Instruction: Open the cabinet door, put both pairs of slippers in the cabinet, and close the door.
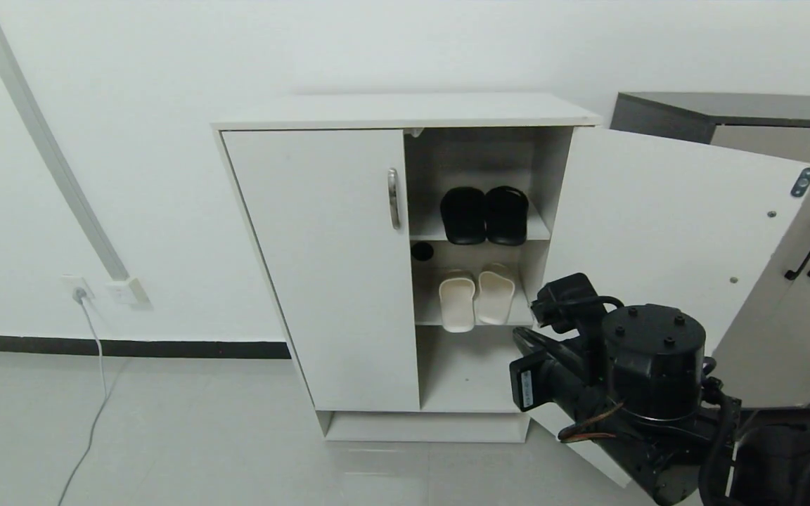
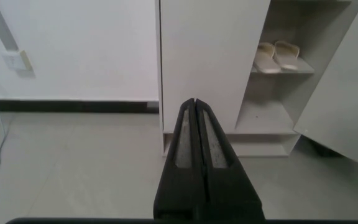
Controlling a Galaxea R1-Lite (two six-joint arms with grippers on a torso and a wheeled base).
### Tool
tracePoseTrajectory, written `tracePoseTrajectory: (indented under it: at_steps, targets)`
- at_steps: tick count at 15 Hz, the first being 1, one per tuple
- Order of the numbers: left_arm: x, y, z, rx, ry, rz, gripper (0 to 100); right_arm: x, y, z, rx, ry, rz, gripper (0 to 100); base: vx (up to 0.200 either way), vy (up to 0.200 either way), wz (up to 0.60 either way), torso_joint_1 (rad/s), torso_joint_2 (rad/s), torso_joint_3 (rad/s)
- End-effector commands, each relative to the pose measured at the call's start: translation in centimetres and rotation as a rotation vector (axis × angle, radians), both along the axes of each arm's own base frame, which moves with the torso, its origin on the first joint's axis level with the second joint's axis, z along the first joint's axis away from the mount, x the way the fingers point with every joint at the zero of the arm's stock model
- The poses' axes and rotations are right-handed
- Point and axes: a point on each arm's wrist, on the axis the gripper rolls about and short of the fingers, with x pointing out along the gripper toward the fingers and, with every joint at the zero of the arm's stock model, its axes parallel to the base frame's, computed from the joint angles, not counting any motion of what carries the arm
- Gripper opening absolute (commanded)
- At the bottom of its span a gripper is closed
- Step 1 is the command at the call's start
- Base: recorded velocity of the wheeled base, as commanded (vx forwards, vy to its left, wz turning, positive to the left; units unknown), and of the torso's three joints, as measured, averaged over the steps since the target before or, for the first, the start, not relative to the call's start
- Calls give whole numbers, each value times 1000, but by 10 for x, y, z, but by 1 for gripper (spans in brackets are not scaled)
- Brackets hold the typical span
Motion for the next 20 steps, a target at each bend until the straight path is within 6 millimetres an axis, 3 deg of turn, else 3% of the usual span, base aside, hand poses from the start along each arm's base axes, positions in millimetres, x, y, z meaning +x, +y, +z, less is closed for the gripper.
tracePoseTrajectory:
  at_steps: [1, 20]
  targets:
    - [0, 0, 0, -1, 1, 1, 0, 1, 0, -1, -3, 3, -2, 0, 0, 0, 0, 32, -486, -364]
    - [0, 0, 0, -1, 1, 1, 0, 1, 0, -2, -7, 4, -2, 0, 0, 0, 0, 156, -487, -329]
